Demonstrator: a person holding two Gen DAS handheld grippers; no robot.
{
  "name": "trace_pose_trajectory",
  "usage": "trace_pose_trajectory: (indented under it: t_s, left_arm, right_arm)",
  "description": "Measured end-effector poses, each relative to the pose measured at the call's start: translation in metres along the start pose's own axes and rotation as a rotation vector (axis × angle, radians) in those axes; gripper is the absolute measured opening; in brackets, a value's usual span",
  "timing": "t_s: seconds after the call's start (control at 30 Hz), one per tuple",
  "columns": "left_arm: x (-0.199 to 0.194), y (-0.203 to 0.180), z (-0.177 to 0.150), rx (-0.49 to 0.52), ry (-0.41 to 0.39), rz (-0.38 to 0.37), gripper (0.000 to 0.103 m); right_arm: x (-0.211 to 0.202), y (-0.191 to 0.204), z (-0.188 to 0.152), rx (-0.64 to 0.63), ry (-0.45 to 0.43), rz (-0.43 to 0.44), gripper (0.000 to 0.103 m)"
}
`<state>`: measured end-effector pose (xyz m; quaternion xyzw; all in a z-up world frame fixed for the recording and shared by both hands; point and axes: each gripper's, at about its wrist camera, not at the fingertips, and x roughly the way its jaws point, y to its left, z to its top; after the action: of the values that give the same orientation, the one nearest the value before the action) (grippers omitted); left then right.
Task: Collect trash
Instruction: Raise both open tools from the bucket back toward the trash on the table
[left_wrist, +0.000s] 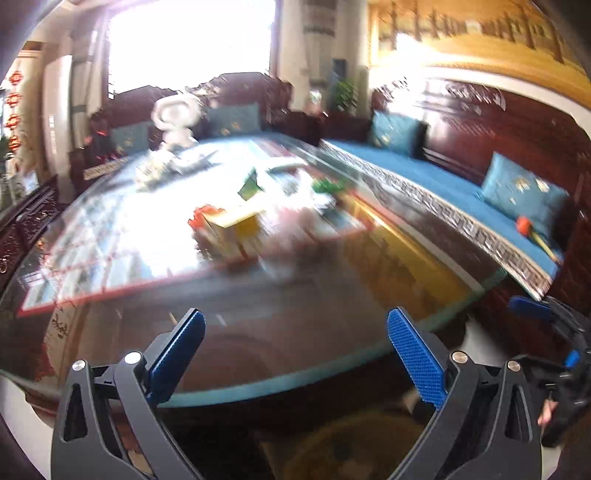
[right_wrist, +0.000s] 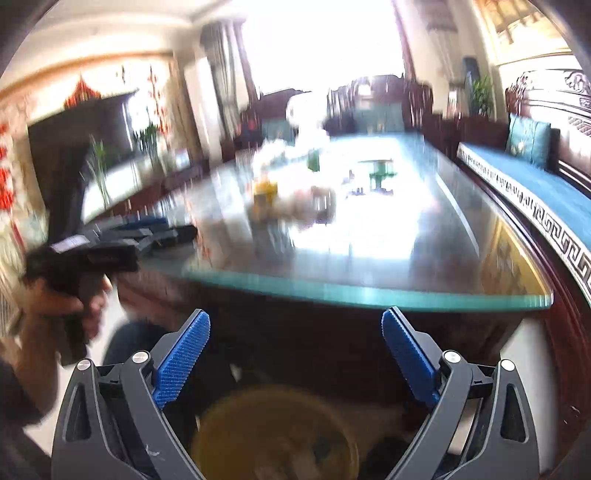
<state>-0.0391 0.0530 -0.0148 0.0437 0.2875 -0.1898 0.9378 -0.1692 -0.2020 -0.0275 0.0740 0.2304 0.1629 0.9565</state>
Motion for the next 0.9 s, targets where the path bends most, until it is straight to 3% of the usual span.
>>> trace_pose_trajectory:
  t_s: [0.17,0.3,0.4,0.57,0.67,0.9]
  left_arm:
    - [0.035,0.034,0.033,-0.046,-0.028,0.052,0.099]
    - [0.078,0.055,0.053,-0.06,0.03,0.041,0.099]
    - [0.107,0.066,0.06,-0.045,0.063,0.014,0.099]
    - [0.147,0.087,0.063,-0.065,0.155,-0.057,0.099]
    - [0.162,0.098,0.067,-0.087,0.18,-0.115,0.099]
    - [0.193,0.109,0.078,-0.092,0.24,-0.176,0.099]
  right_arm:
    - [0.017,-0.007,0.034,0.021,-0.09,-0.016,0.095]
    - [0.046,-0.018,0.048,0.054,-0.05,-0.036,0.095]
    - [0.065,-0.025,0.056,0.091,-0.023,0.018,0.095]
    - [0.092,-0.015,0.07,0.031,-0.002,0.009,0.095]
    - [0.108,-0.012,0.078,0.01,0.016,0.02,0.095]
    - [0.135,-0.006,0.093,-0.039,0.047,0.024,0.094]
